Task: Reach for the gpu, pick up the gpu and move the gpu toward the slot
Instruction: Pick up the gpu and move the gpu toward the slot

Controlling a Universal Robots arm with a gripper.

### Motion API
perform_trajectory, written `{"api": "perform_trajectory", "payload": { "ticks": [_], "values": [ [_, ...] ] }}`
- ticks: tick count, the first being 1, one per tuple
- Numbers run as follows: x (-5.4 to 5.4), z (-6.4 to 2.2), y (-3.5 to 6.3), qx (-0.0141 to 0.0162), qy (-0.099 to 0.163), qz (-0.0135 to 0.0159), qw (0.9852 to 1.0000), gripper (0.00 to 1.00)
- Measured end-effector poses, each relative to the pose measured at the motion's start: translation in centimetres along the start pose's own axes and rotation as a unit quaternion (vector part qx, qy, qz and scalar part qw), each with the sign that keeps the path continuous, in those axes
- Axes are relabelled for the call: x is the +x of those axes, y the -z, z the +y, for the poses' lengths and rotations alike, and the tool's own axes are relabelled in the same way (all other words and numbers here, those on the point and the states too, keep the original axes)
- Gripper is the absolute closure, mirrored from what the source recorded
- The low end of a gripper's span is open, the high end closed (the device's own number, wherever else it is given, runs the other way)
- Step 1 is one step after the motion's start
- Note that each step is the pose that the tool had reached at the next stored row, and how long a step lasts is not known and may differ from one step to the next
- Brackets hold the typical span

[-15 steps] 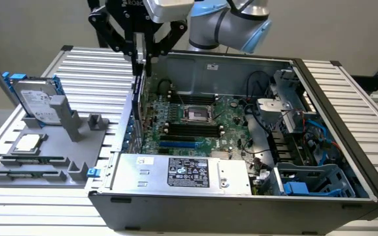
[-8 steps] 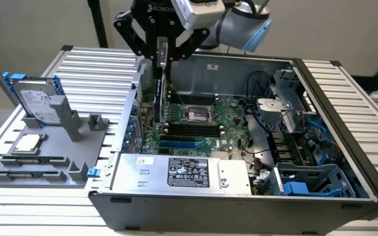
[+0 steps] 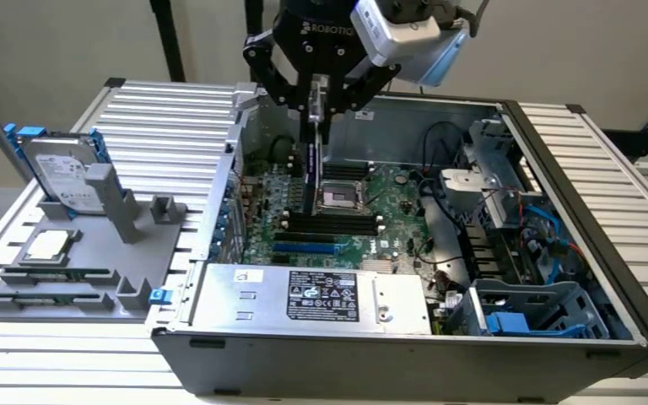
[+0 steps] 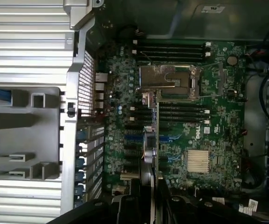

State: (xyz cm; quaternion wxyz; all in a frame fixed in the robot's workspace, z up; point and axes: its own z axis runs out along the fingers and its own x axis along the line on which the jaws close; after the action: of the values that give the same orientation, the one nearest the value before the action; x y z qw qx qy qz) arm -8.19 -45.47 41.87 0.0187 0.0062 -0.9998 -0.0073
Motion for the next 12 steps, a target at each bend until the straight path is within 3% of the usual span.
{"api": "perform_trajectory", "payload": {
  "ticks": [7,9,12],
  "values": [
    [-2.9,0.25,-0.02,0.0016,0.0,0.0047,1.0,0.74],
    [-3.2,0.28,-0.01,0.0019,0.0,0.0067,1.0,0.74],
    [-3.2,0.28,-0.01,0.0019,0.0,0.0068,1.0,0.74]
  ]
}}
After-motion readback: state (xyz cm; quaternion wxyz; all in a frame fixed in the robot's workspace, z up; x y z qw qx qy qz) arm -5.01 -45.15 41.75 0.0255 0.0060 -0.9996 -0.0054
